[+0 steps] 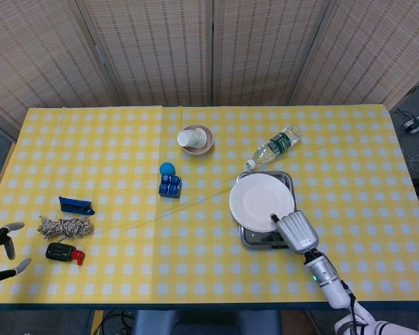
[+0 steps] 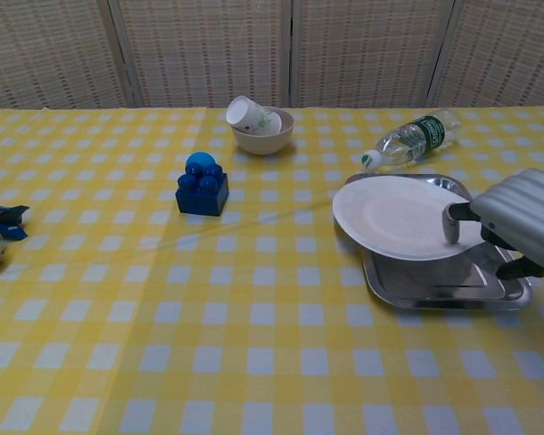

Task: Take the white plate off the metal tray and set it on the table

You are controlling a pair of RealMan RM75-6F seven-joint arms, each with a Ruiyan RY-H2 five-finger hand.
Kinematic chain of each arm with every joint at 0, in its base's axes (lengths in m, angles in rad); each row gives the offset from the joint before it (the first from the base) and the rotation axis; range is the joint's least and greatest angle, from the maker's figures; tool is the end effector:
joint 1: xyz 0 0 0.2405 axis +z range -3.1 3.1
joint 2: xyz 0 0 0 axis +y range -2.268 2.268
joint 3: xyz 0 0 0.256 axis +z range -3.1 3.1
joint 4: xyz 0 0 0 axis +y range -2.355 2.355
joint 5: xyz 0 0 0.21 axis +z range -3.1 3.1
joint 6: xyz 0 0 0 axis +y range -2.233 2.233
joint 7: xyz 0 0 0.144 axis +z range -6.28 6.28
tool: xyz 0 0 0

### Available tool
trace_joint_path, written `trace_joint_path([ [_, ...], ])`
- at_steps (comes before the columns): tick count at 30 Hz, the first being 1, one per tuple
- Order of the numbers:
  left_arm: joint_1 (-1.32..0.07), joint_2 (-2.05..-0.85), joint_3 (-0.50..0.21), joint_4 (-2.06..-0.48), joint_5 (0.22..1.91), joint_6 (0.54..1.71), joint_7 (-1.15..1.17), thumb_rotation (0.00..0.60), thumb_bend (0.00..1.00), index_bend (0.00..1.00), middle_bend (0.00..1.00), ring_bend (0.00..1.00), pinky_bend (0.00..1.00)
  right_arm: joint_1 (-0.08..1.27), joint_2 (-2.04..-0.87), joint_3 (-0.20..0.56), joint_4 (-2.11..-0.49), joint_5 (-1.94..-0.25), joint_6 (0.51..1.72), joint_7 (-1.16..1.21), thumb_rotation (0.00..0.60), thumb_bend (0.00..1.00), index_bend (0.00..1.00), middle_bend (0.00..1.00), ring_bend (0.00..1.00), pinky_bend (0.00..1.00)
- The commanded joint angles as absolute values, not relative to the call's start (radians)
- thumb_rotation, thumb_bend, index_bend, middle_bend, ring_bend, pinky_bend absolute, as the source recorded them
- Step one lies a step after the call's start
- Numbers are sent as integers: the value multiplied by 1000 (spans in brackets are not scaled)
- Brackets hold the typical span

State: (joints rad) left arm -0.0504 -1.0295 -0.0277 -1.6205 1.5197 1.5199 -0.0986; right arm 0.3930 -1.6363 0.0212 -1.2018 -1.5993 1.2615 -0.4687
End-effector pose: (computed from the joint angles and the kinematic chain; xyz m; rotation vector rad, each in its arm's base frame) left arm -0.3184 0.1658 0.1878 -1.3642 -0.9176 -0.9143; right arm -0.2484 -0.2568 -0.0167 1.8736 -0.4401 0.7614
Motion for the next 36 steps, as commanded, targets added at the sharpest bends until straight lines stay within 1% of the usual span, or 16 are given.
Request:
trace_joint_path([
  [1, -51, -1030, -28, -1621, 1519, 1519, -98, 600, 157, 345, 660, 424, 496, 394, -1637, 21, -1200, -1603, 1266, -464, 600, 486, 463, 1000, 1000, 1000],
  [8, -52, -1030, -28, -1621, 1518, 1515, -98, 600, 157, 345, 660, 424, 496, 398, -1633, 21, -1202, -1645, 1320, -454, 600, 510, 548, 1000, 1000, 1000],
  [20, -52, -1029, -26, -1622, 1522, 1515, -99, 600, 157, 345, 660, 424, 496, 411, -1614, 59, -1279, -1777, 1504, -473, 600, 512, 576, 1000, 1000, 1000],
  [23, -53, -1029, -26, -1622, 1522, 1514, -100, 600, 157, 345, 660, 424, 496, 425, -1621, 71, -1296, -1809, 1532, -477, 600, 513, 582, 1000, 1000, 1000],
  [28, -51, -1028, -28, -1622, 1519, 1518, -105, 600, 157, 345, 660, 424, 496, 455, -1636, 85, -1330, -1853, 1539, -502, 600, 513, 586, 1000, 1000, 1000],
  [36, -48, -1021, -33, -1620, 1512, 1522, -122, 600, 157, 345, 660, 424, 496, 530, -1689, 114, -1363, -1908, 1493, -545, 600, 514, 590, 1000, 1000, 1000],
])
